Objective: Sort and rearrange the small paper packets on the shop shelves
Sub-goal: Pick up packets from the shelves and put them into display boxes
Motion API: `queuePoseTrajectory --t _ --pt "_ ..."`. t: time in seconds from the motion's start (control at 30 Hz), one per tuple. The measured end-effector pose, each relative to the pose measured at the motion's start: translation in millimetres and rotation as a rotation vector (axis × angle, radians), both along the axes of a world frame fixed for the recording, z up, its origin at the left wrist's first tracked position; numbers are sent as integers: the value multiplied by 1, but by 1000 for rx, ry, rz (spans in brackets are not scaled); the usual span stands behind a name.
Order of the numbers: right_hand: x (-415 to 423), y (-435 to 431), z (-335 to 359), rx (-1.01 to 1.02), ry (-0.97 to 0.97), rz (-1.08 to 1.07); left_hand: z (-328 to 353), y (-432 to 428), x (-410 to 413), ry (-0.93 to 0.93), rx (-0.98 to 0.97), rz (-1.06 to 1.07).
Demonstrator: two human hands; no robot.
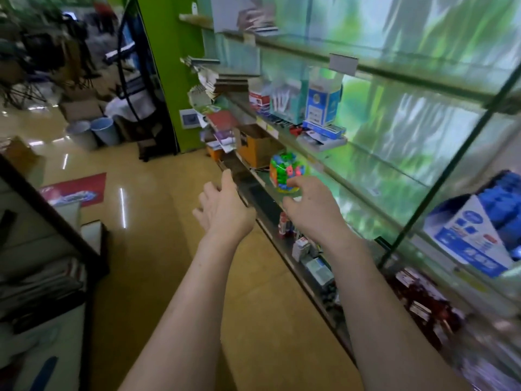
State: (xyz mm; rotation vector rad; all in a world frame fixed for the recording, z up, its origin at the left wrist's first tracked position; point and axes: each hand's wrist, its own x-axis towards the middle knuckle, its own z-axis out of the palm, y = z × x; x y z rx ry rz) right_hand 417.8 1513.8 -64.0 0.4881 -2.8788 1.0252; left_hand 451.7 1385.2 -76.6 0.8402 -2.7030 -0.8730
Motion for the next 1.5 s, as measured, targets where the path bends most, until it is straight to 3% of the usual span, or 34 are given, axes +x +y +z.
queuePoseTrajectory --t 0.4,0.8,1.5 --pt "-54 -189 -18 90 5 147 -13 -170 -40 -87 -47 105" --pt "-116 -293 -34 129 -61 301 -29 -267 -89 -155 3 245" --pt "-352 -455 -40 153 -92 351 -36 -434 -313 -193 -54 316"
